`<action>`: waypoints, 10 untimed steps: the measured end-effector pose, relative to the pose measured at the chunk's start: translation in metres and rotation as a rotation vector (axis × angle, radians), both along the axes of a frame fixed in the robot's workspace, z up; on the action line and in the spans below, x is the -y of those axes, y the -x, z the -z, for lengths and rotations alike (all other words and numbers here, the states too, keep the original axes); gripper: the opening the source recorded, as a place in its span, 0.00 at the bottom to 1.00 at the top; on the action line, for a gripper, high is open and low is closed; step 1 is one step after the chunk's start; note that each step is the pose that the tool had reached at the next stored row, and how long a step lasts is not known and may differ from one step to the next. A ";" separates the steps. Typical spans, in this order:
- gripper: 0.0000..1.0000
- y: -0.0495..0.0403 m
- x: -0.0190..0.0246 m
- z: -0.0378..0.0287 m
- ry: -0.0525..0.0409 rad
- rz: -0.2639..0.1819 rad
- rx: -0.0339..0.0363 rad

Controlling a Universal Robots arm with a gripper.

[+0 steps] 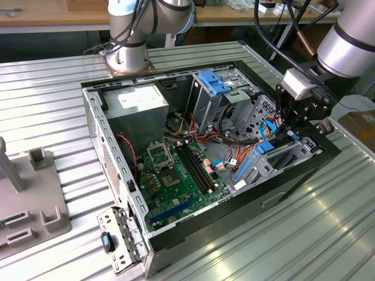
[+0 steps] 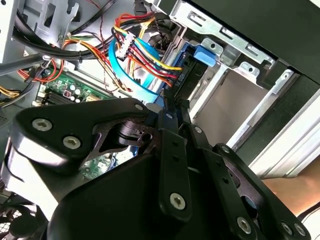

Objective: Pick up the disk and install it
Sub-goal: 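Insert the second disk wire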

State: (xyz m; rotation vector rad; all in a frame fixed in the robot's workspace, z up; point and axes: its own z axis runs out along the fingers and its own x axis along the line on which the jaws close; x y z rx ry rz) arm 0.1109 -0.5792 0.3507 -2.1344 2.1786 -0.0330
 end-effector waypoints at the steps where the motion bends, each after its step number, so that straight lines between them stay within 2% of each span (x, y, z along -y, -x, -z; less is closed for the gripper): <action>1: 0.16 -0.0001 -0.0001 0.0003 0.0000 0.000 0.0000; 5: 0.16 -0.0026 -0.0002 0.0010 0.0003 0.000 -0.0003; 10: 0.16 -0.0027 -0.0003 0.0054 -0.0020 0.000 -0.0002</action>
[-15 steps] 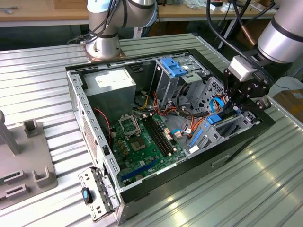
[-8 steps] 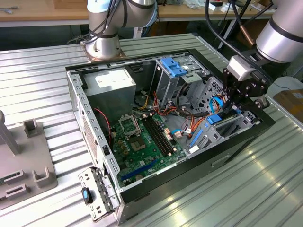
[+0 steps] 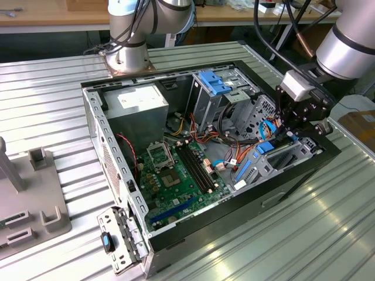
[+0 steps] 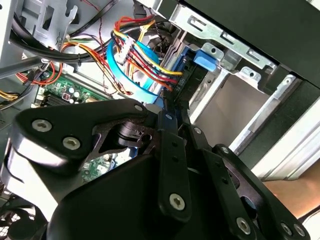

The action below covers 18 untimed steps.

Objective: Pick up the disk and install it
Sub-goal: 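Insert the second disk wire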

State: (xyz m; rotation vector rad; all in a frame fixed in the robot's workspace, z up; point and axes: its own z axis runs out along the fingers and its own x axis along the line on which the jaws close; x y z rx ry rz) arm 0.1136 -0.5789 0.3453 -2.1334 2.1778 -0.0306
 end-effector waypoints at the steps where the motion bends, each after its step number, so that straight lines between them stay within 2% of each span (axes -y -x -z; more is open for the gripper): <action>1: 0.16 0.0000 0.0000 0.0005 0.0005 0.000 0.0000; 18: 0.16 0.0000 0.0000 0.0058 -0.0008 0.000 0.0001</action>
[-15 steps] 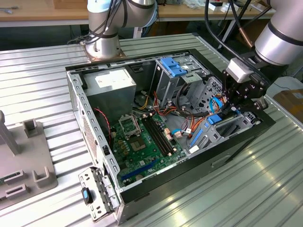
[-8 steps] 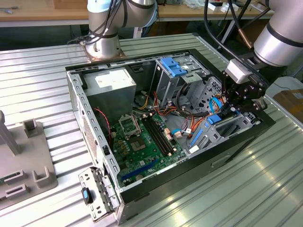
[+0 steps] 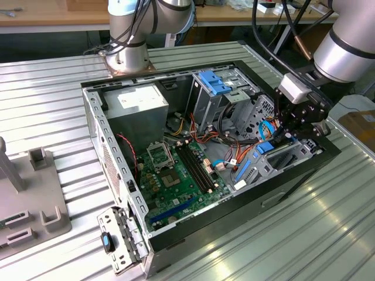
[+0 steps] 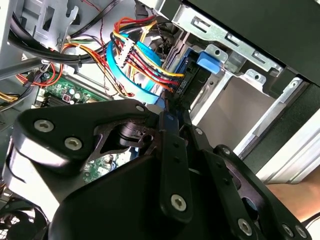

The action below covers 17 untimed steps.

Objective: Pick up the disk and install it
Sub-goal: 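Insert the second disk wire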

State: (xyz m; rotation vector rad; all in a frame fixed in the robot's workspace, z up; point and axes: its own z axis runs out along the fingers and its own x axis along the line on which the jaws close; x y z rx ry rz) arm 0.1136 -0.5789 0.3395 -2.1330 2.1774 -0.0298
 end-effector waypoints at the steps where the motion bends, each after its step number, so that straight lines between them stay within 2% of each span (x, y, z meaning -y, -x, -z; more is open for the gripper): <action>1: 0.17 0.0000 0.0001 0.0004 -0.0003 0.000 0.0000; 2: 0.24 0.0000 0.0000 0.0002 0.0000 0.000 0.0000; 7: 0.24 0.0000 0.0000 -0.0013 0.0007 0.000 -0.0001; 17: 0.24 0.0000 0.0000 -0.0228 0.0006 0.000 -0.0001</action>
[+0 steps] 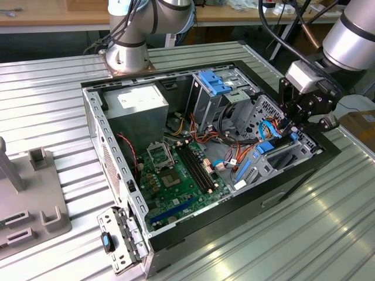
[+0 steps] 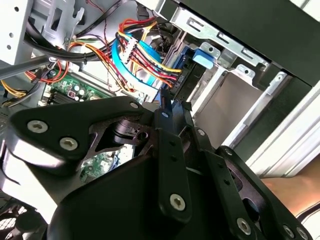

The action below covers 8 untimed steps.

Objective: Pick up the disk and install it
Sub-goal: 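Insert the second disk wire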

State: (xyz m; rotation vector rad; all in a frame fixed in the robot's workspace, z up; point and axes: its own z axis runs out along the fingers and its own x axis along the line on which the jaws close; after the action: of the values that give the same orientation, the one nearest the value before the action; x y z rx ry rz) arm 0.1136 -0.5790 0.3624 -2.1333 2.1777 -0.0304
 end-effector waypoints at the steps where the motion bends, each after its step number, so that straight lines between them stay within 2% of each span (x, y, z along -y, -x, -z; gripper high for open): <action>1: 0.24 0.0000 0.0000 -0.0019 0.0000 0.000 0.0000; 3: 0.24 0.0005 -0.0009 -0.0024 -0.0003 0.000 0.0000; 6: 0.24 0.0027 -0.0066 -0.0033 0.0000 0.000 0.0000; 8: 0.24 0.0031 -0.0083 -0.0092 -0.0001 0.000 0.0006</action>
State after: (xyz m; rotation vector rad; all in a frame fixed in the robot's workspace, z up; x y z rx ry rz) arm 0.1105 -0.5706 0.3716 -2.1330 2.1774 -0.0310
